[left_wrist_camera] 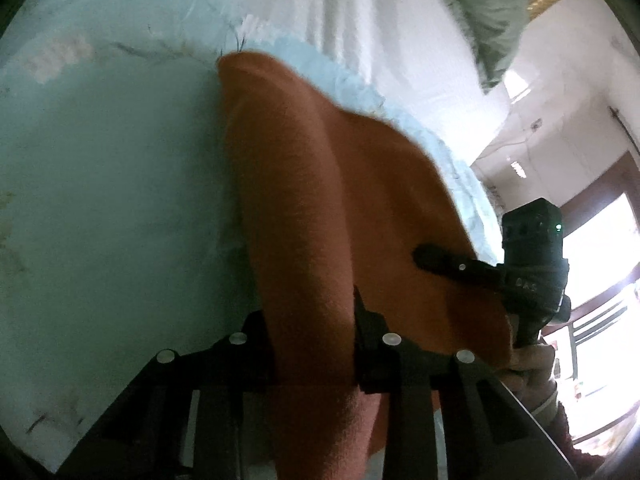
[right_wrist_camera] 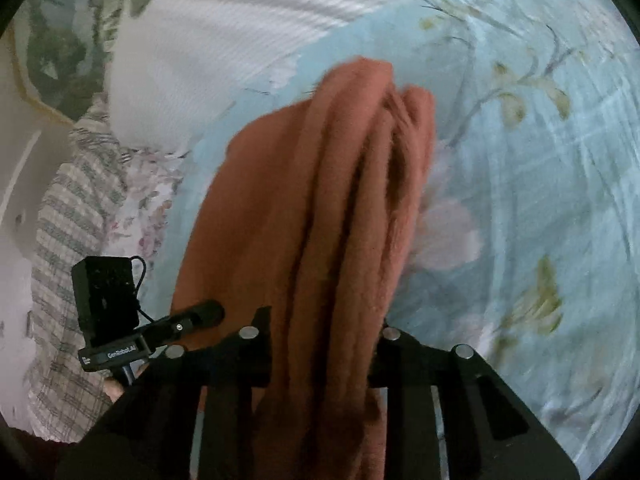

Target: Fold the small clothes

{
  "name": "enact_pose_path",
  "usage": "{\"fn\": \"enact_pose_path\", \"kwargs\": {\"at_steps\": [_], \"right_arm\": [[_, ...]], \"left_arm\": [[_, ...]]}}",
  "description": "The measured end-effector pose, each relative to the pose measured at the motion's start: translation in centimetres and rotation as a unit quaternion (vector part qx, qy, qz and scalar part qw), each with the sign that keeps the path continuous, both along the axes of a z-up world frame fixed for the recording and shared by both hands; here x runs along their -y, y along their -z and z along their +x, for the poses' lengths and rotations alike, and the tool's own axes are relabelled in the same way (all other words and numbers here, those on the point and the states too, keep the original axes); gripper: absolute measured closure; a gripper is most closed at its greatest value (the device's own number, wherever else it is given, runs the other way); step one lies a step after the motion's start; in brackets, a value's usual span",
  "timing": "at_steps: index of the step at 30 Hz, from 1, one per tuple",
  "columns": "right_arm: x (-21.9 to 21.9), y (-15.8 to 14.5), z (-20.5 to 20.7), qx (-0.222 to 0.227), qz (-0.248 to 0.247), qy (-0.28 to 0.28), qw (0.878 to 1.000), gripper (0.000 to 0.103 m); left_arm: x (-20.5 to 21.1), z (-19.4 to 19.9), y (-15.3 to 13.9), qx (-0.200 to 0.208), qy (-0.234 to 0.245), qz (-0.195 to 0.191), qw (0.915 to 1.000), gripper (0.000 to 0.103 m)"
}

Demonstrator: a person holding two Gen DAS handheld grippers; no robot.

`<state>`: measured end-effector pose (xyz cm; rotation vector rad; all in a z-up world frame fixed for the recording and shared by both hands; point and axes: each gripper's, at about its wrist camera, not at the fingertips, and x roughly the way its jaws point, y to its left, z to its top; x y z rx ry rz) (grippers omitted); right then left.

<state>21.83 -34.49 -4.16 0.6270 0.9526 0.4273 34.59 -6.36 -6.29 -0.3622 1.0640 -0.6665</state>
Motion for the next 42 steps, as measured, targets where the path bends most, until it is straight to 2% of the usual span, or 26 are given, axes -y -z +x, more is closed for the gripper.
{"fn": "enact_pose_path", "kwargs": {"at_steps": [5,8,14,18,22,24,25,27,29,32,35,38,40,42], "right_arm": [[-4.9,-1.5,-1.8,0.023,0.025,-0.029,0.999,0.078],[-9.1,-1.8,-2.4,0.032,0.04,-0.059,0.997,0.078],[-16.1,-0.9,-2.2,0.024,0.044,-0.102,0.993,0.078],[-18.5,-0.2,-2.4,0.016,0.033,-0.113,0.993,0.078],[-19.2,0.5,-2.5,0.01,0.024,-0.109,0.994,0.078],[-19.0,1.3,-2.4,0.0,0.018,-0.105,0.994,0.073],[-19.0,1.7,-2.3,-0.006,0.011,-0.102,0.995,0.071],[-18.9,2.7,-2.3,-0.02,-0.003,-0.092,0.996,0.06],[-18.7,3.4,-2.3,-0.029,-0.007,-0.083,0.996,0.053],[-17.9,3.1,-2.5,-0.03,-0.008,-0.073,0.997,0.05],[-16.7,1.2,-3.2,-0.009,-0.041,-0.049,0.998,0.047],[-15.9,-1.3,-3.3,0.03,-0.064,-0.021,0.997,0.047],[-15.9,-2.5,-3.1,0.052,-0.072,-0.012,0.996,0.047],[-16.7,-3.1,-2.2,0.061,-0.073,-0.023,0.995,0.047]], "left_arm": [[-4.7,-4.4,-3.4,0.029,-0.01,0.008,0.9995,0.075],[-8.5,-6.6,-4.3,0.034,-0.025,0.01,0.9991,0.075],[-15.2,-9.6,-4.0,0.022,-0.064,0.005,0.9977,0.075],[-17.2,-11.0,-2.8,0.018,-0.075,0.01,0.9969,0.075],[-18.7,-11.6,-1.1,0.009,-0.087,0.009,0.9961,0.074],[-18.7,-11.5,-0.2,0.002,-0.094,0.016,0.9954,0.073],[-18.9,-11.7,0.3,0.0,-0.096,0.025,0.995,0.07],[-18.8,-11.9,1.1,-0.005,-0.107,0.048,0.9931,0.063],[-18.8,-12.3,1.1,0.0,-0.118,0.063,0.991,0.051],[-19.2,-13.0,0.6,0.004,-0.131,0.084,0.9878,0.042],[-19.4,-14.0,-0.6,0.016,-0.139,0.103,0.9847,0.042],[-19.3,-15.2,-2.7,0.049,-0.156,0.129,0.9782,0.044],[-19.0,-15.7,-4.0,0.067,-0.159,0.125,0.977,0.046],[-18.7,-16.2,-5.3,0.086,-0.148,0.106,0.9795,0.046]]}}
